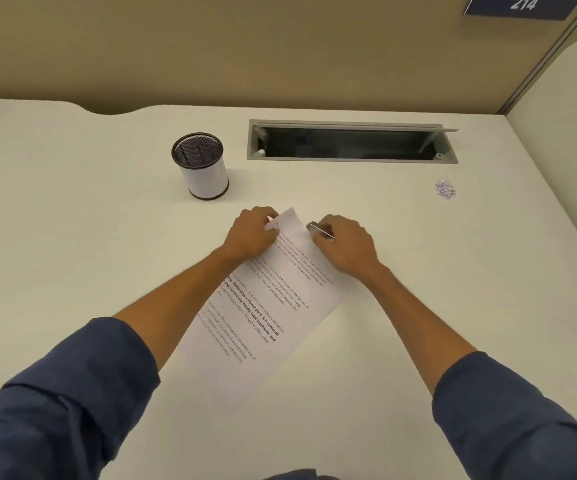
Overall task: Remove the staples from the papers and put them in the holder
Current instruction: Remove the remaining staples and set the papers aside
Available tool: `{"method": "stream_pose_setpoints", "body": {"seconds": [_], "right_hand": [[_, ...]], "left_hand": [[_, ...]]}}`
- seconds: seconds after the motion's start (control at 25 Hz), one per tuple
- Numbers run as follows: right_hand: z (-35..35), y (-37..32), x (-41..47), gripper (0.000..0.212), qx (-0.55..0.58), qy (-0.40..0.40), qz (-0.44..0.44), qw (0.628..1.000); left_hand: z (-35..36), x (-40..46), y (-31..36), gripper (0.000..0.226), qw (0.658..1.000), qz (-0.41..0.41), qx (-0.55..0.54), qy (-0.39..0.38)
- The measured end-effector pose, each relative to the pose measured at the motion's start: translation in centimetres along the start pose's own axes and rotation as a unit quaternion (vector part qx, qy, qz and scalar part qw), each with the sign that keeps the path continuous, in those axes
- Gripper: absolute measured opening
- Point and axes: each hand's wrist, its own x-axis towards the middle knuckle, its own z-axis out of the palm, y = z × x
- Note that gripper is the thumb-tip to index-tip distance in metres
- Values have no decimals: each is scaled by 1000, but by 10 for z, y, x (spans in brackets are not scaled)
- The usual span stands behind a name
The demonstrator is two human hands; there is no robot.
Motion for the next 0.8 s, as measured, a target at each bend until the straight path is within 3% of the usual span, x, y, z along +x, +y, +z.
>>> {"method": "stream_pose_setpoints", "body": {"seconds": [0.32,0.48,0.8], "right_hand": [[21,1,20,28,-110,73,-81,988],[21,-1,28,29,-123,80,-96,984],[19,2,46,24,-138,56,-190,970]], "left_hand": [[27,-5,-9,57,989,100,79,71],[43,-7,-14,52,984,109,95,108],[55,-9,-24,71,970,106,164,142]]}}
